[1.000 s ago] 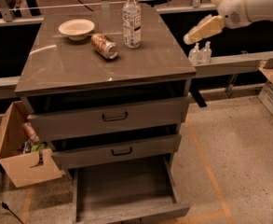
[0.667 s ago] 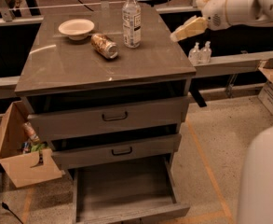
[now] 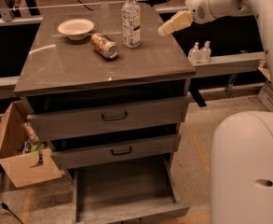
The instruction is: Place blue plastic bottle into bottom drawer
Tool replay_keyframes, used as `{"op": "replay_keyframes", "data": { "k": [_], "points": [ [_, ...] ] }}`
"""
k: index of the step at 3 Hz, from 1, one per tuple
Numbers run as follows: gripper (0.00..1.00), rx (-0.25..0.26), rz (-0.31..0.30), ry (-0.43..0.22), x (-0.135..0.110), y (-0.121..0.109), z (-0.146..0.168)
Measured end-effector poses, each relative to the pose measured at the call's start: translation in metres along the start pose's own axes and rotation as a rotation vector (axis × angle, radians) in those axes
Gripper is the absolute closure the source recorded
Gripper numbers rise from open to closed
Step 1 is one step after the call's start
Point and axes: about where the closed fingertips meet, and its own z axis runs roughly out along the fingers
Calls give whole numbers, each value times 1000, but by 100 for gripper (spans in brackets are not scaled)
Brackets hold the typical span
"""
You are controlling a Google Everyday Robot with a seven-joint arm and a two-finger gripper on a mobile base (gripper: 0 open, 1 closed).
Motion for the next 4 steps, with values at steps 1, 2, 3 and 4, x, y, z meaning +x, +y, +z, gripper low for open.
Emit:
{"op": "replay_keyframes", "data": {
  "k": [1,2,3,4],
  "points": [
    [0,-27,23,-41,-4,12,20],
    [0,-46,65,-112,-13,30,49],
    [0,-57,79,-171,-23,49,77],
    [0,-27,99,-217,-27,56,103]
  ]
}}
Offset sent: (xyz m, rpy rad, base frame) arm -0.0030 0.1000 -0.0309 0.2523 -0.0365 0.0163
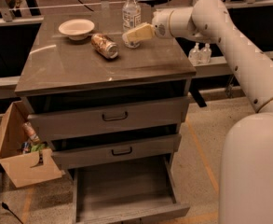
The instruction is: Place blue plastic bottle into bottom drawer
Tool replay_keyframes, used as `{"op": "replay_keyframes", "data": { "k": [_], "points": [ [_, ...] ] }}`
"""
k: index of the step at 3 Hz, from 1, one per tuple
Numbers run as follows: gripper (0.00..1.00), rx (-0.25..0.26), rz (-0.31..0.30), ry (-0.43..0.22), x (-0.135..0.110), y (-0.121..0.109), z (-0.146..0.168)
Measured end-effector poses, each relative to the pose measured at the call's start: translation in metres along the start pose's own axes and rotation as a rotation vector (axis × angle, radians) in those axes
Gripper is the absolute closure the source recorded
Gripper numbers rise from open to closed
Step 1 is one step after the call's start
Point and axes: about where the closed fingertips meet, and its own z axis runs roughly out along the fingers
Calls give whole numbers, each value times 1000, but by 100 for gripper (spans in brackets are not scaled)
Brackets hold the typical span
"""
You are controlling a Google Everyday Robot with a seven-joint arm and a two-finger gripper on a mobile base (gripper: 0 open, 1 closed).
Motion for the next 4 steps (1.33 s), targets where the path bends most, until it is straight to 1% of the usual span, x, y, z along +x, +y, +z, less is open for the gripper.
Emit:
{"op": "replay_keyframes", "data": {
  "k": [1,2,3,4],
  "points": [
    [0,69,46,-32,6,-3,20],
    [0,142,101,-45,13,-14,31],
    [0,189,127,-42,20,-29,43],
    [0,201,124,-49,19,-40,55]
  ]
}}
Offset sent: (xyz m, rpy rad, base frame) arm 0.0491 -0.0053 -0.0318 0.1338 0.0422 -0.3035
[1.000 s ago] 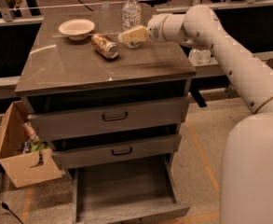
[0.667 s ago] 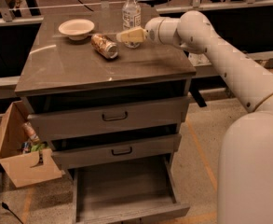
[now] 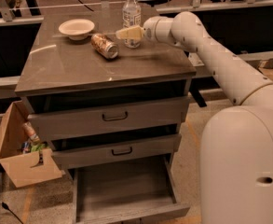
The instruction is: Place blue plastic bottle into bottom drawer
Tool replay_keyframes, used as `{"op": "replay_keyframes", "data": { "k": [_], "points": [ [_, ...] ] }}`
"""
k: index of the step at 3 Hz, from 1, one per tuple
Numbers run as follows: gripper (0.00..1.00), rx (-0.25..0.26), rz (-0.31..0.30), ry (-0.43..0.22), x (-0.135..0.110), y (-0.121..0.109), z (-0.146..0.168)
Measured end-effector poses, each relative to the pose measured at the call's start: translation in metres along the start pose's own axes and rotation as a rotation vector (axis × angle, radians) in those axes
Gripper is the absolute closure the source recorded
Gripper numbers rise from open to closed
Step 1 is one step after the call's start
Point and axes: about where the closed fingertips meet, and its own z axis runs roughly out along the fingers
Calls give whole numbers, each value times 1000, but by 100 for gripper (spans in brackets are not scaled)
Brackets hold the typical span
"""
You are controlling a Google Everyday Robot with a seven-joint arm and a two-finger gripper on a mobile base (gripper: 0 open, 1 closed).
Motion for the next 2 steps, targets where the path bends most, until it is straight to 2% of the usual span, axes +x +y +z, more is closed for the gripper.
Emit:
{"op": "replay_keyframes", "data": {
  "k": [2],
  "points": [
    [47,-43,-32,-45,-15,1,28]
  ]
}}
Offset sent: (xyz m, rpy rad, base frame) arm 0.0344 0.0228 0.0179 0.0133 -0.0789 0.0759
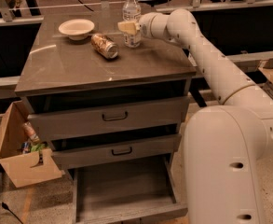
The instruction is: Place blue plastic bottle into bottom drawer
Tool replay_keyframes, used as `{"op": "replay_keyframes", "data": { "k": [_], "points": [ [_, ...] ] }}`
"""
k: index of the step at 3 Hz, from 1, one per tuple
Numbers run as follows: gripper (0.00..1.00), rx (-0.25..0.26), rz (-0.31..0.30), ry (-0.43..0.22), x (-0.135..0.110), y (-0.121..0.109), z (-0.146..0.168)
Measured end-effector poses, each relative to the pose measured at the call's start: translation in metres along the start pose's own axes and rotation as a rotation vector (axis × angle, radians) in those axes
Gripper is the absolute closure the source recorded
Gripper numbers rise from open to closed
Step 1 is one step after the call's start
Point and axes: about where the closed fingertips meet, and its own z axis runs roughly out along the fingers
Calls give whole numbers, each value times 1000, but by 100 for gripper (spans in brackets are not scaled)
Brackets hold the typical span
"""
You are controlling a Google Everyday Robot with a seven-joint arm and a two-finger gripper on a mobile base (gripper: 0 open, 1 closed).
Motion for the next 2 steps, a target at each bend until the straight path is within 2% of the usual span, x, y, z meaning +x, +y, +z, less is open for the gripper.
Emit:
{"op": "replay_keyframes", "data": {
  "k": [1,2],
  "points": [
    [70,-30,-14,-13,-3,4,5],
    [94,-81,-26,-50,-14,11,-12]
  ]
}}
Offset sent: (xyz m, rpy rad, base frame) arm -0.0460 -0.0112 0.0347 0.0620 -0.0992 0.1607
